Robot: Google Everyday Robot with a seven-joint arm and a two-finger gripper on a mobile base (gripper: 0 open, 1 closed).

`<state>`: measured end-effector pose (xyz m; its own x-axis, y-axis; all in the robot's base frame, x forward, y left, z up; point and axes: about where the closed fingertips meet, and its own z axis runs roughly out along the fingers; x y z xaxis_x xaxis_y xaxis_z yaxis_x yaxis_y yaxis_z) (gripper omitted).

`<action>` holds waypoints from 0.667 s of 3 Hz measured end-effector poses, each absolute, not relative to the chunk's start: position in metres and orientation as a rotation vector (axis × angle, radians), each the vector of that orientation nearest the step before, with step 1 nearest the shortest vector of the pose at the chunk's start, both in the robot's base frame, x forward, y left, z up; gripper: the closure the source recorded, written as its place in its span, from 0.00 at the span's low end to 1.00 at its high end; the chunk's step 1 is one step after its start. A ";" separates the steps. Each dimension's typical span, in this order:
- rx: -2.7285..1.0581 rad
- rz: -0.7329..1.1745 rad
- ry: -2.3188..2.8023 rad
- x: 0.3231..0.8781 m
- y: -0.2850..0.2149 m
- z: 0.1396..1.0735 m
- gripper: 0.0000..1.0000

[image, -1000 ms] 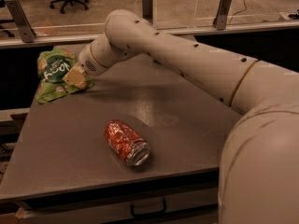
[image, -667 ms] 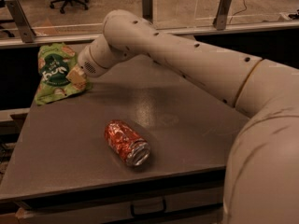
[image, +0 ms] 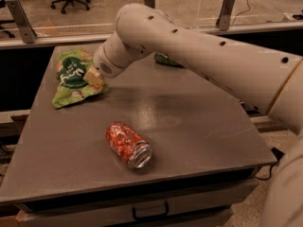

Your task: Move green rice chip bag near green can

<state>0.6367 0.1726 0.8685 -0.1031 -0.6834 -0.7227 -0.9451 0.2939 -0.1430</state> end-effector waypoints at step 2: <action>-1.418 0.270 1.948 0.617 0.057 0.900 1.00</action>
Offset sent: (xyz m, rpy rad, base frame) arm -0.0351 -0.2001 0.0523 -0.1960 -0.0652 -0.2149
